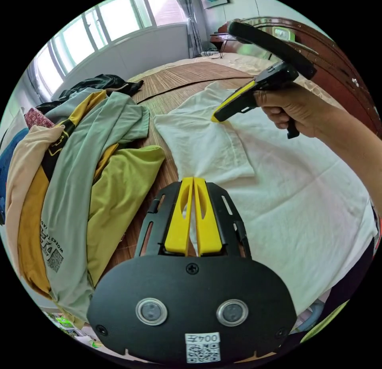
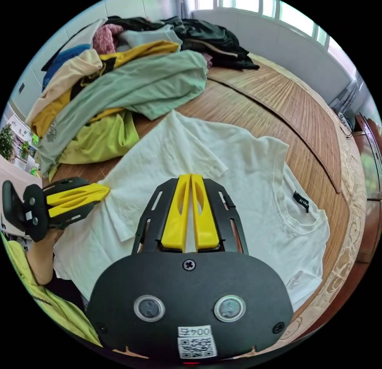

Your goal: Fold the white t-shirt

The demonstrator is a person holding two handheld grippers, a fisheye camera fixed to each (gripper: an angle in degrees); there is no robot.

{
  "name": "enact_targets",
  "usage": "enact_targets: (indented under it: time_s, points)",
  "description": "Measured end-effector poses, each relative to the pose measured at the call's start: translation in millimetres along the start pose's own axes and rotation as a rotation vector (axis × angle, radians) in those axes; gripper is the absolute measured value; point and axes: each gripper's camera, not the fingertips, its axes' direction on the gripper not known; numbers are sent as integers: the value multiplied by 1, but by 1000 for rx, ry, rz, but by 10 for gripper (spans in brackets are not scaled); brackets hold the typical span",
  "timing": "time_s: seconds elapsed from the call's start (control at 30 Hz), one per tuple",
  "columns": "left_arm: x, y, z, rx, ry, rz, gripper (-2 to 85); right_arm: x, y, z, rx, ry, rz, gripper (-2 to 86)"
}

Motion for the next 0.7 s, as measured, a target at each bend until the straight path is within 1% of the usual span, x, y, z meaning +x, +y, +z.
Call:
enact_targets:
  time_s: [0.1,0.13,0.2,0.33,0.4,0.47,0.57,0.63,0.67,0.7]
  points:
    - [-9,5,-6,16,25,-15,2,-23,5,-45,56,43,13,-4]
    - [-12,6,-8,21,32,-22,2,-37,17,-72,106,80,9,-5]
    - [-25,12,-18,56,76,-62,2,-58,45,-108,120,110,12,-6]
    - [-40,32,-49,128,122,-58,2,-103,151,-168,2,93,118,-7]
    - [-49,59,-75,145,138,-55,2,-126,201,-191,-55,100,163,-6]
    - [-56,84,-94,125,160,-94,2,-156,257,-212,-132,188,221,-6]
    - [-54,130,-120,114,235,-157,3,-187,299,-227,-175,276,281,-6]
    - [-42,150,-129,101,208,-142,4,-201,309,-233,-178,278,321,-5]
    - [-33,160,-130,76,161,-116,5,-211,312,-246,-116,288,361,-4]
    - [-25,166,-126,40,129,-87,6,-216,312,-251,-113,291,368,-3]
